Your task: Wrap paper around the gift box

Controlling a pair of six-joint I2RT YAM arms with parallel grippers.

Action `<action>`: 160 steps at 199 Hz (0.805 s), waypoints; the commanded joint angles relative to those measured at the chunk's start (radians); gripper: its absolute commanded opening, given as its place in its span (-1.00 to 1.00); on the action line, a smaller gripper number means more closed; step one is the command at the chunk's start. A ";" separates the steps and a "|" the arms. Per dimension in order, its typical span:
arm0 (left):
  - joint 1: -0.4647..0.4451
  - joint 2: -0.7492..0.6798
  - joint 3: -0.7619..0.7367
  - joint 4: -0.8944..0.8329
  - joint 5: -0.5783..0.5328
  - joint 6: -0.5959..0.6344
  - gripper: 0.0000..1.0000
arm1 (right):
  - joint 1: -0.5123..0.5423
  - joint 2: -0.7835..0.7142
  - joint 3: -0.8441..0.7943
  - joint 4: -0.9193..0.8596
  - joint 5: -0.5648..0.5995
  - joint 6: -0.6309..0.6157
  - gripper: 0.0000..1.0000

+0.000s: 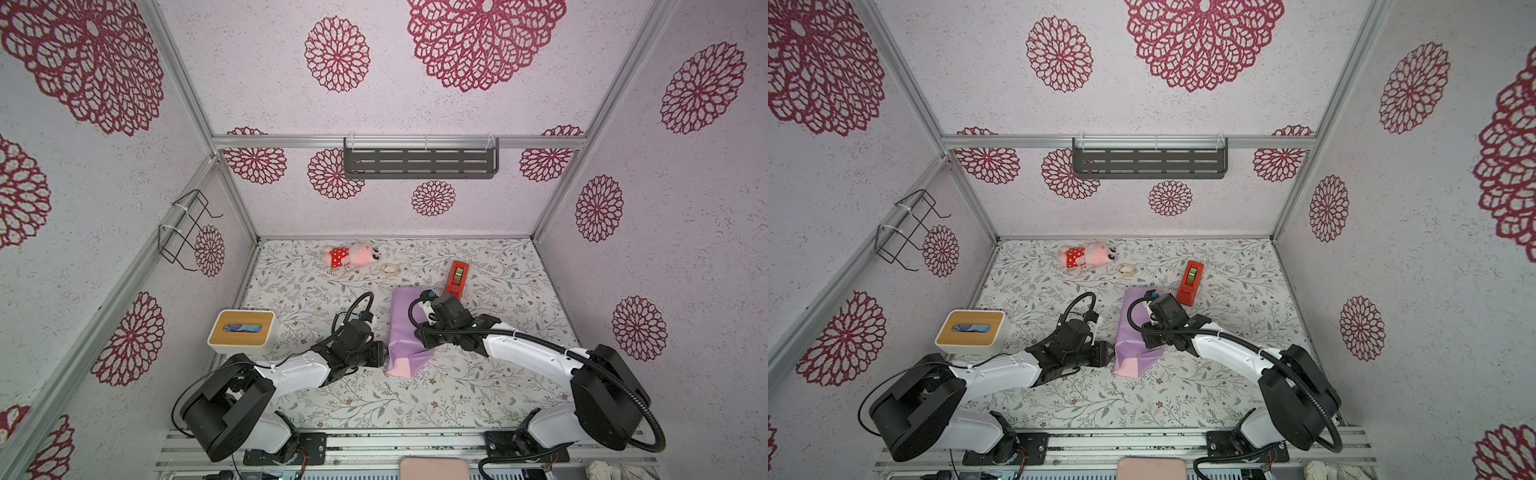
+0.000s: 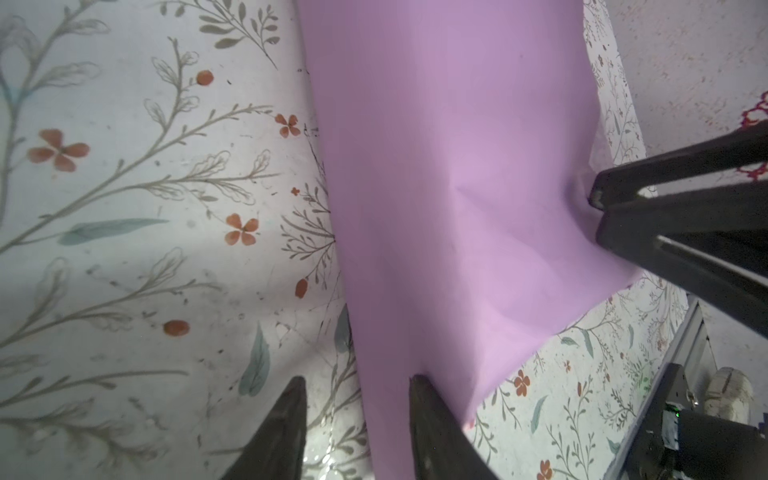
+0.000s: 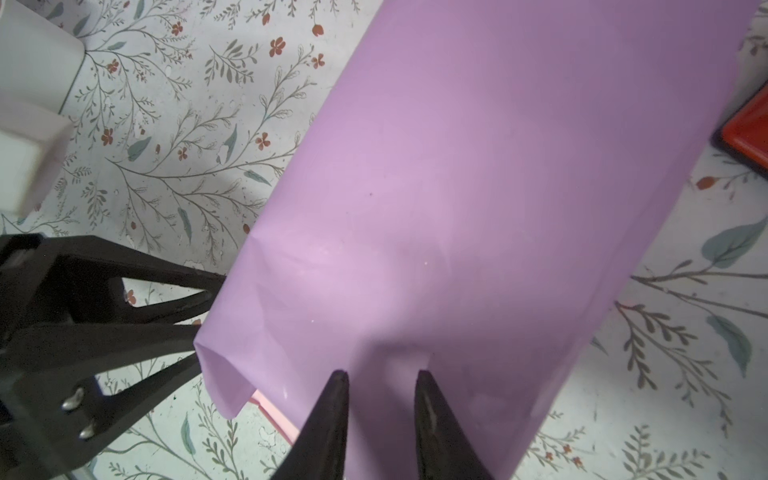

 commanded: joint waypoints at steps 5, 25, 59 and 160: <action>-0.009 -0.130 -0.024 -0.093 -0.156 0.011 0.09 | -0.001 0.014 0.001 -0.029 0.018 -0.005 -0.41; -0.017 -0.211 -0.032 -0.133 -0.151 0.083 0.24 | -0.001 0.010 0.001 -0.031 0.022 -0.005 -0.41; -0.051 -0.141 0.036 -0.102 -0.047 0.185 0.53 | -0.002 0.000 -0.006 -0.028 0.032 -0.003 -0.43; -0.059 0.089 0.183 -0.144 -0.076 0.243 0.12 | -0.004 -0.015 -0.010 -0.032 0.044 -0.003 -0.46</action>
